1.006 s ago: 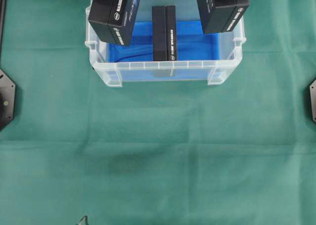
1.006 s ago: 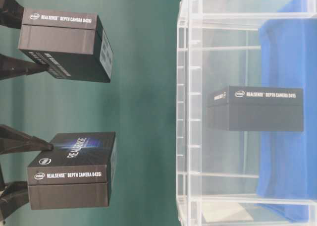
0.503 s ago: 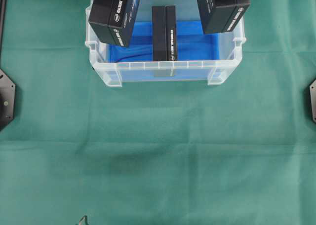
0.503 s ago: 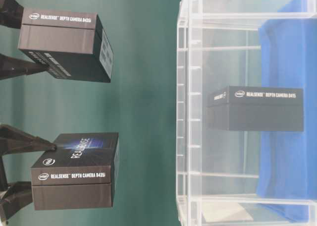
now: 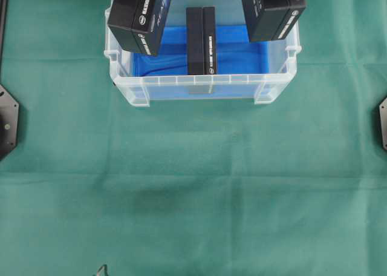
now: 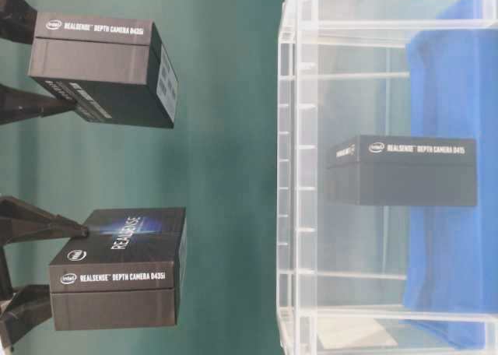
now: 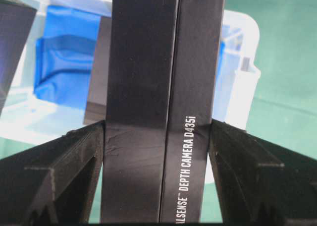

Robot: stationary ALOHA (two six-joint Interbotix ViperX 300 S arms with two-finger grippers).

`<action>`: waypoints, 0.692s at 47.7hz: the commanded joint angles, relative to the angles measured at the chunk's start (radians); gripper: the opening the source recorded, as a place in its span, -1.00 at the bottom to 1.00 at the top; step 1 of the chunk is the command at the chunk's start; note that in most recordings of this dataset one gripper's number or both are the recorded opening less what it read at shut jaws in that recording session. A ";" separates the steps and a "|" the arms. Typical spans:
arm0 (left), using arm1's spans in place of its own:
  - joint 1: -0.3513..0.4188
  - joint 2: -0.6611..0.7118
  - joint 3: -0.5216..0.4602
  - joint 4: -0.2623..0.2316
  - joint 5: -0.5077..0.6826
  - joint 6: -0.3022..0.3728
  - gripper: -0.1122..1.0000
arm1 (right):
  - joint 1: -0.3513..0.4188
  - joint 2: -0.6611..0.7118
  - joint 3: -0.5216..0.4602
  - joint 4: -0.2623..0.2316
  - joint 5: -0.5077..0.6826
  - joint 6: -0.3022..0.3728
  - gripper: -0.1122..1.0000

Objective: Take the box out of the case with both arms.
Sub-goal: 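Carry both boxes toward the front of the table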

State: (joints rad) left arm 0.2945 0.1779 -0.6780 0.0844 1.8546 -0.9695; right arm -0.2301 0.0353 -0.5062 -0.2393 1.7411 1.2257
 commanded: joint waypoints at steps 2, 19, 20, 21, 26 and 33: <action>-0.017 -0.048 -0.012 0.003 -0.002 0.000 0.34 | 0.032 -0.015 -0.020 -0.008 0.015 0.023 0.41; -0.170 -0.049 0.002 0.003 -0.005 -0.126 0.34 | 0.196 -0.012 -0.020 -0.008 0.067 0.130 0.41; -0.181 -0.049 0.003 0.005 -0.005 -0.140 0.34 | 0.207 -0.012 -0.020 -0.008 0.069 0.140 0.41; -0.192 -0.049 0.005 0.005 -0.005 -0.152 0.34 | 0.219 -0.012 -0.020 -0.008 0.069 0.150 0.41; -0.264 -0.048 0.009 0.005 -0.003 -0.221 0.34 | 0.290 -0.008 -0.020 -0.009 0.072 0.210 0.41; -0.362 -0.048 0.025 0.006 -0.002 -0.337 0.34 | 0.390 0.000 -0.020 -0.021 0.075 0.299 0.41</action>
State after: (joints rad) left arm -0.0153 0.1795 -0.6489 0.0859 1.8546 -1.2609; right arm 0.1135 0.0476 -0.5062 -0.2470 1.8116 1.5002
